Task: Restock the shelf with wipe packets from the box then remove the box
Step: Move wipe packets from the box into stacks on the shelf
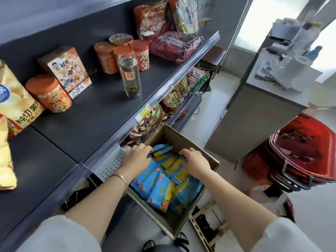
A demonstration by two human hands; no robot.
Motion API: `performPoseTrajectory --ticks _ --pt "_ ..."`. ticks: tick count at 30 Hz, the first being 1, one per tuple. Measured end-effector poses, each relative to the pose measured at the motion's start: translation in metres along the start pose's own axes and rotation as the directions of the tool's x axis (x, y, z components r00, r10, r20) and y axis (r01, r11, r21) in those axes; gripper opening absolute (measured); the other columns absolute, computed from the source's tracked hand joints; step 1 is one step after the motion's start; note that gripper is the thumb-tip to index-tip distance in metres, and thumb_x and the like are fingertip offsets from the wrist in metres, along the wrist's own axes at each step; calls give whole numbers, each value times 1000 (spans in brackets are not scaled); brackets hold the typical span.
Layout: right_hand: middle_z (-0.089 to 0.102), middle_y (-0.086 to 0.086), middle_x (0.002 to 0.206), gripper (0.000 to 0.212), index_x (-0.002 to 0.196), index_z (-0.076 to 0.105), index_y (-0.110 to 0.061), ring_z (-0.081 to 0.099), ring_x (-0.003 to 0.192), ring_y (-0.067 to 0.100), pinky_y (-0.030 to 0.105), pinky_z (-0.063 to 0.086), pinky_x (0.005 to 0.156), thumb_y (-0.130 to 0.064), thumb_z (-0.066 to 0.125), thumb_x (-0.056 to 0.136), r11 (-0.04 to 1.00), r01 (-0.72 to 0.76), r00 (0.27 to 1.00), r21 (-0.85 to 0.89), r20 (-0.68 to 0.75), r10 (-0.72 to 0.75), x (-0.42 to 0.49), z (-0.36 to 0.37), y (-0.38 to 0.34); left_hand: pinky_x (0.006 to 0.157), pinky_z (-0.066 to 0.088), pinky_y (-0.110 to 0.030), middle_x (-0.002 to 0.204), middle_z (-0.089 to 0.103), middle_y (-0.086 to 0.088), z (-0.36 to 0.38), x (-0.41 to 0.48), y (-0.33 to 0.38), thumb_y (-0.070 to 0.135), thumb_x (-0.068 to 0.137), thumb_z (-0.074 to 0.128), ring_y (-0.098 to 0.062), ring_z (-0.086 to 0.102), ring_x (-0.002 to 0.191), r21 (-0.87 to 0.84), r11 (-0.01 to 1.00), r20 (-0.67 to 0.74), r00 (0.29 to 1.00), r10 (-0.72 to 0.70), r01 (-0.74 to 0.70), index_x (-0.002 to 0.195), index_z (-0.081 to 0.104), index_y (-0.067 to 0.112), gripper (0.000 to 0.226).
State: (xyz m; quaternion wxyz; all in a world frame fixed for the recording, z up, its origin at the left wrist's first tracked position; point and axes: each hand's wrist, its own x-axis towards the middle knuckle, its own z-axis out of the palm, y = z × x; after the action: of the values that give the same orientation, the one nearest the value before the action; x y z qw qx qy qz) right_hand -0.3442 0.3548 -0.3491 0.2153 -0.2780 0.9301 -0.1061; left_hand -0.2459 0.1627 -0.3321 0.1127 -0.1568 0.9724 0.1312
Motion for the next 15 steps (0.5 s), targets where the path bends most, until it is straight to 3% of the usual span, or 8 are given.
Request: performPoseTrajectory --ticks 6,10,13,15 --pt "56 4 114 30 122 55 -20 56 106 25 34 48 78 -35 47 96 989 -44 998 142 46 38 44 5 -13 99 37 -34 129 49 3 14 8 -4 33 94 49 -18 41 125 -33 994 -9 995 -104 104 128 48 30 34" --pt "62 2 105 40 114 59 -19 60 95 24 32 47 70 -51 47 93 935 -208 974 286 152 170 75 11 -33 99 36 -33 131 49 5 17 14 -11 30 96 48 -18 41 125 -46 990 -11 991 -134 134 127 48 29 32" --pt "64 3 92 53 99 61 -15 63 83 23 32 49 67 -64 49 85 829 -372 922 417 269 278 93 24 -44 99 36 -34 130 50 5 17 21 -11 29 96 47 -18 42 123 -60 989 -35 990 -134 132 126 49 28 30" --pt "63 4 89 55 88 58 -15 66 80 24 39 57 74 -68 55 78 658 -482 875 579 357 326 99 30 -51 98 37 -34 130 50 5 17 24 -10 28 97 46 -18 43 122 -79 989 -55 990 -128 124 126 50 28 30"
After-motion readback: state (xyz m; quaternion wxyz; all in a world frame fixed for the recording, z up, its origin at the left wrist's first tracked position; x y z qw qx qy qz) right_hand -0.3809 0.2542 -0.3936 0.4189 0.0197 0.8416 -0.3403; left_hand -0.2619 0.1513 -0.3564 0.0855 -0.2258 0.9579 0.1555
